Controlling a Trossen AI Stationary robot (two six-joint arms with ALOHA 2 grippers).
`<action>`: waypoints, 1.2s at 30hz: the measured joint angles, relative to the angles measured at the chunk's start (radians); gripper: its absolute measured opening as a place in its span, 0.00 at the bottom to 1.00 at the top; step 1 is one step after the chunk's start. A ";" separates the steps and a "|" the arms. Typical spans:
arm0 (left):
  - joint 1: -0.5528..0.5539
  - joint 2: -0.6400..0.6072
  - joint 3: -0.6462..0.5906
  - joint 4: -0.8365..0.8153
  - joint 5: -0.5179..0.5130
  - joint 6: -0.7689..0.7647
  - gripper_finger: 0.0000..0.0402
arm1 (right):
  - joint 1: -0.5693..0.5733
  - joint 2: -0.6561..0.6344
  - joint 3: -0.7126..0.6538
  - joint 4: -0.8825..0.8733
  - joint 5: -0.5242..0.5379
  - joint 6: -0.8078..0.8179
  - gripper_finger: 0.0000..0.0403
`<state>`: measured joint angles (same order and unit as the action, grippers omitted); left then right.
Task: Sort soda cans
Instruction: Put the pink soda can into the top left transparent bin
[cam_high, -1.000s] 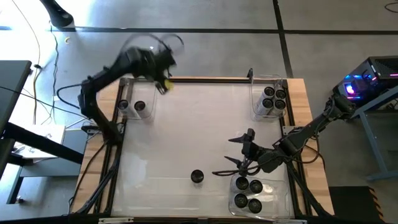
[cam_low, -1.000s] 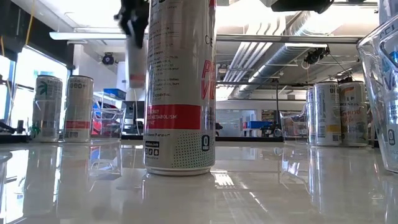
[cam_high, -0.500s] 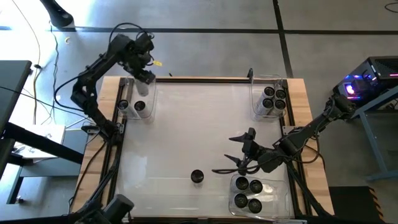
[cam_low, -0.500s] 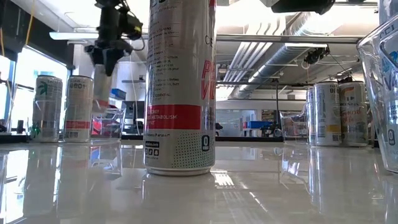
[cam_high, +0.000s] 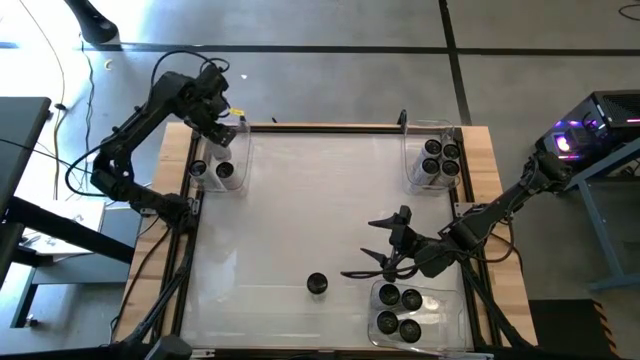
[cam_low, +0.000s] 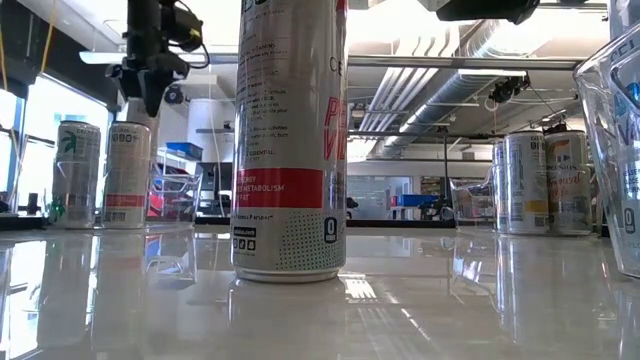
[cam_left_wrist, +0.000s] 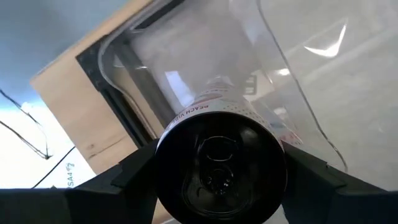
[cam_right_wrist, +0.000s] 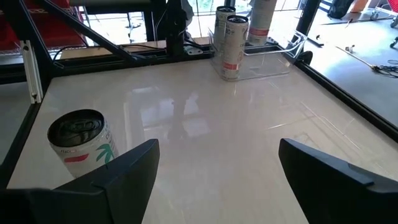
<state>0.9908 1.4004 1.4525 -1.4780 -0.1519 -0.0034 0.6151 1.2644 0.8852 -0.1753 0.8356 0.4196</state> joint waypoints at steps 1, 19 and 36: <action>-0.004 0.001 -0.009 0.007 -0.005 -0.002 0.61 | 0.000 0.000 0.000 0.000 0.000 0.002 0.81; -0.030 0.003 -0.195 0.023 -0.022 -0.022 0.61 | 0.000 0.000 0.000 -0.002 0.000 -0.012 0.81; -0.059 0.008 -0.241 0.068 -0.093 -0.107 0.70 | 0.001 0.000 0.000 -0.004 0.000 -0.013 0.81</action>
<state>0.9321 1.4083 1.2110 -1.4099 -0.2446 -0.1108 0.6159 1.2644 0.8852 -0.1797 0.8352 0.4061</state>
